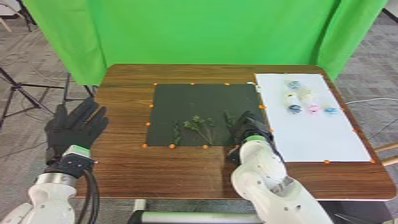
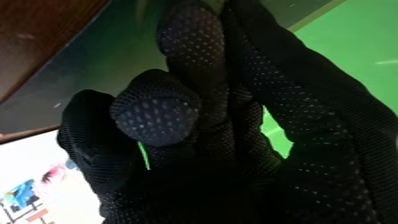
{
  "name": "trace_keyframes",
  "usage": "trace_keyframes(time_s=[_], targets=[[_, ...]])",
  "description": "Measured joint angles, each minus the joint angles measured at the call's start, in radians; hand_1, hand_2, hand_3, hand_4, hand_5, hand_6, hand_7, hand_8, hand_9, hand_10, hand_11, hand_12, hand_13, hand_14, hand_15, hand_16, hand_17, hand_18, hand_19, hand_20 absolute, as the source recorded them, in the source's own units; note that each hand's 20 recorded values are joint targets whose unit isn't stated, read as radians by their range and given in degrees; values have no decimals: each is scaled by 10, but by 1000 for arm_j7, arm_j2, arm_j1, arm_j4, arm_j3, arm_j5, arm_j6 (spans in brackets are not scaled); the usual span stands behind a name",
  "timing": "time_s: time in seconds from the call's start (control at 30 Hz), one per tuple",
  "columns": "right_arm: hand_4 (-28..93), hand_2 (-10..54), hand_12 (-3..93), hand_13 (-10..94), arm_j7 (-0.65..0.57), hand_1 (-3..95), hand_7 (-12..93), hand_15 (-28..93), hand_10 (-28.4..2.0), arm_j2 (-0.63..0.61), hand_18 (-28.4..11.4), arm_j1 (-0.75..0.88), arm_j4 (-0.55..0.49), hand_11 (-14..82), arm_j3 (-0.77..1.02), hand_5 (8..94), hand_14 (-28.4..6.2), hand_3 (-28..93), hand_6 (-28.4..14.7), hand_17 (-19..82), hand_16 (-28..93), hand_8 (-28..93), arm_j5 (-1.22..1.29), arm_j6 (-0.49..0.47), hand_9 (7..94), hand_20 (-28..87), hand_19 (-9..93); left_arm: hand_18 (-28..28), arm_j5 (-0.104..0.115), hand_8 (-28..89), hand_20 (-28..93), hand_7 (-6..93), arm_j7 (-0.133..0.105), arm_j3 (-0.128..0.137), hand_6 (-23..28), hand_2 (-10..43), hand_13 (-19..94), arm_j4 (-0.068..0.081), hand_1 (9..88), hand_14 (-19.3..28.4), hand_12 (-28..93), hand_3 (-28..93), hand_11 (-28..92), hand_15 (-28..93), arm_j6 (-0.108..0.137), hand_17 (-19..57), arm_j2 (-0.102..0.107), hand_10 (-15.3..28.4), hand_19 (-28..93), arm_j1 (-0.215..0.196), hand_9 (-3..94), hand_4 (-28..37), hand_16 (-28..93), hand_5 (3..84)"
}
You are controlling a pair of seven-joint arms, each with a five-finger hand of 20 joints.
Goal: Arrange flowers
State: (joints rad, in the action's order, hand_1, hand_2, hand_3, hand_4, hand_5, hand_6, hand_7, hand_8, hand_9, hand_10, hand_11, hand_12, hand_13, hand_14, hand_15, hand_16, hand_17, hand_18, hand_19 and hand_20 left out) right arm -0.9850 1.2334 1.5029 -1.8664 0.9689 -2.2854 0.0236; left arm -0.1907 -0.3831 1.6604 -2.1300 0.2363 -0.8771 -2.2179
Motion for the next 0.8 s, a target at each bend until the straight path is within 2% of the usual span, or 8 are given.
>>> trace_keyframes(time_s=[0.27, 0.3, 0.53, 0.67, 0.7, 0.77, 0.8], targets=[[-187, -95, 391, 855, -2, 476, 320, 613, -139, -11, -225, 7, -13, 352, 5, 717, -66, 702, -50, 578, 371, 194, -15, -22, 837, 527, 932, 100, 2, -116, 63, 201, -6, 14, 58, 145, 223, -4, 280, 128, 73, 702, 207, 340, 2, -54, 2, 121, 315, -12, 329, -283, -117, 413], [-185, -95, 358, 853, -2, 470, 313, 613, -145, -14, -225, 9, -19, 371, 8, 717, -66, 691, -52, 575, 369, 196, -13, -33, 833, 527, 932, 101, 3, -116, 63, 201, -8, 14, 59, 145, 223, -5, 280, 128, 73, 702, 207, 340, 2, -54, 2, 121, 315, -13, 329, -283, -117, 413], [-184, -95, 326, 846, 0, 453, 289, 615, -154, -34, -228, 23, -52, 383, 16, 711, -68, 691, -59, 570, 368, 184, -10, -64, 826, 523, 932, 101, 3, -114, 62, 200, -14, 18, 59, 140, 223, -5, 283, 128, 73, 702, 205, 338, 2, -55, 2, 120, 315, -16, 326, -283, -116, 413], [-185, -95, 312, 844, -1, 430, 241, 615, -156, -42, -229, 31, -61, 388, 25, 707, -69, 716, -72, 567, 367, 146, -16, -64, 821, 522, 932, 101, 3, -115, 62, 202, -13, 19, 58, 138, 223, -5, 284, 129, 74, 702, 205, 339, 2, -54, 2, 120, 314, -16, 326, -283, -116, 412], [-186, -95, 310, 843, -1, 423, 229, 616, -157, -44, -228, 34, -64, 388, 28, 707, -68, 724, -74, 567, 366, 128, -20, -64, 820, 521, 932, 101, 3, -115, 62, 202, -13, 20, 58, 138, 223, -5, 284, 129, 74, 702, 205, 339, 2, -54, 1, 120, 314, -16, 326, -283, -116, 412], [-180, -95, 307, 841, 0, 384, 233, 617, -157, -49, -231, 39, -70, 389, 32, 708, -70, 739, -74, 564, 365, -27, -29, -64, 819, 523, 932, 101, 3, -115, 62, 201, -13, 21, 58, 138, 223, -5, 284, 129, 74, 702, 206, 339, 2, -55, 1, 120, 314, -17, 326, -283, -116, 412], [-181, -95, 307, 841, 1, 373, 232, 618, -158, -51, -232, 42, -74, 389, 34, 706, -70, 737, -75, 562, 366, -53, -33, -64, 818, 524, 932, 101, 3, -115, 62, 202, -13, 22, 58, 138, 223, -5, 284, 129, 74, 701, 206, 339, 2, -55, 1, 120, 314, -17, 326, -283, -116, 411]])
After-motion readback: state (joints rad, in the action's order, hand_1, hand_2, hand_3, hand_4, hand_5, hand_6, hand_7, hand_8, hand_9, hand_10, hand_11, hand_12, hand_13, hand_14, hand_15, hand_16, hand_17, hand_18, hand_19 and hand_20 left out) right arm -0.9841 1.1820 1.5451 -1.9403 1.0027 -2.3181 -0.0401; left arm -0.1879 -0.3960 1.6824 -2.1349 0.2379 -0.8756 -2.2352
